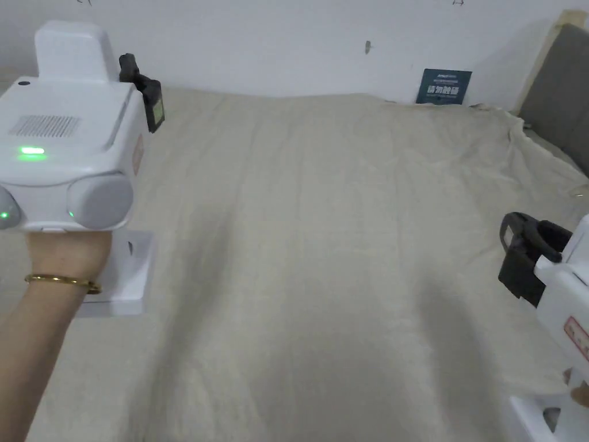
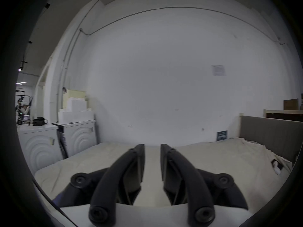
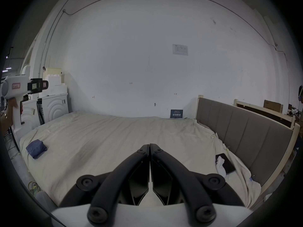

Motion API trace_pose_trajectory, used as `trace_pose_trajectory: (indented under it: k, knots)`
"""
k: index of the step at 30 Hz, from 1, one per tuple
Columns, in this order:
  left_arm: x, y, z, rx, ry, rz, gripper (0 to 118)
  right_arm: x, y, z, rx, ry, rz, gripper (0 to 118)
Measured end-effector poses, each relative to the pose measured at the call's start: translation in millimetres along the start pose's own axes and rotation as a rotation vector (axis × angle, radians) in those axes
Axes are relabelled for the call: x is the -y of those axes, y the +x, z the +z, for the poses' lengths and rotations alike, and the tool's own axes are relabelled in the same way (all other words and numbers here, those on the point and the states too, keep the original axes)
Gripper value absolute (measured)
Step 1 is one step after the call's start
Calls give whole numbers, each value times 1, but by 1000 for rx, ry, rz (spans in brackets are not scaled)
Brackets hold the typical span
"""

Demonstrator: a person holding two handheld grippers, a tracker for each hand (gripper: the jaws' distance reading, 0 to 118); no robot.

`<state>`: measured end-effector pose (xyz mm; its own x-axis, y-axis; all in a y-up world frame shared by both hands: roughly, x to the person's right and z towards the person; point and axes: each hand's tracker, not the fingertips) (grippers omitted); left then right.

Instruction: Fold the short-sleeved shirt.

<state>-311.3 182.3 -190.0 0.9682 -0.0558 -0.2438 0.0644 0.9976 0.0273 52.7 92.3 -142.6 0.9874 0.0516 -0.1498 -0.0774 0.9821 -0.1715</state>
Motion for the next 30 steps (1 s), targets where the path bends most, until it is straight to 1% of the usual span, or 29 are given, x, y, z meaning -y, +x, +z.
trace_pose_trajectory:
  k: [4, 5, 6, 7, 9, 13, 15, 20, 26, 30]
  knots:
    - [20, 28, 18, 51, -23, 7, 0, -1, -1, -1, 11, 17, 12, 0]
    - [27, 31, 21, 71, -25, 12, 0, -1, -4, -2, 16, 20, 14, 0]
    - [34, 34, 24, 83, -46, 16, 0, 34, -34, -30, 19, 25, 14, 0]
    - [42, 37, 26, 87, -72, 16, 0, 49, -48, -41, 19, 26, 11, 0]
    - [59, 43, 30, 89, -88, 22, 0, 52, -53, -43, 12, 30, 5, 0]
    - [84, 51, 42, 94, -141, 8, 0, 61, -60, -47, 11, 22, 23, 0]
    - [95, 52, 46, 104, -161, 6, 0, 65, -61, -48, 1, 11, 13, 0]
    - [114, 57, 58, 109, -208, -15, 0, 77, -64, -48, 11, -12, 6, 0]
    - [127, 59, 69, 116, -241, -2, 0, 89, -62, -47, 14, -48, -37, 0]
    - [132, 63, 74, 121, -255, -12, 0, 95, -62, -47, 27, -71, -38, 0]
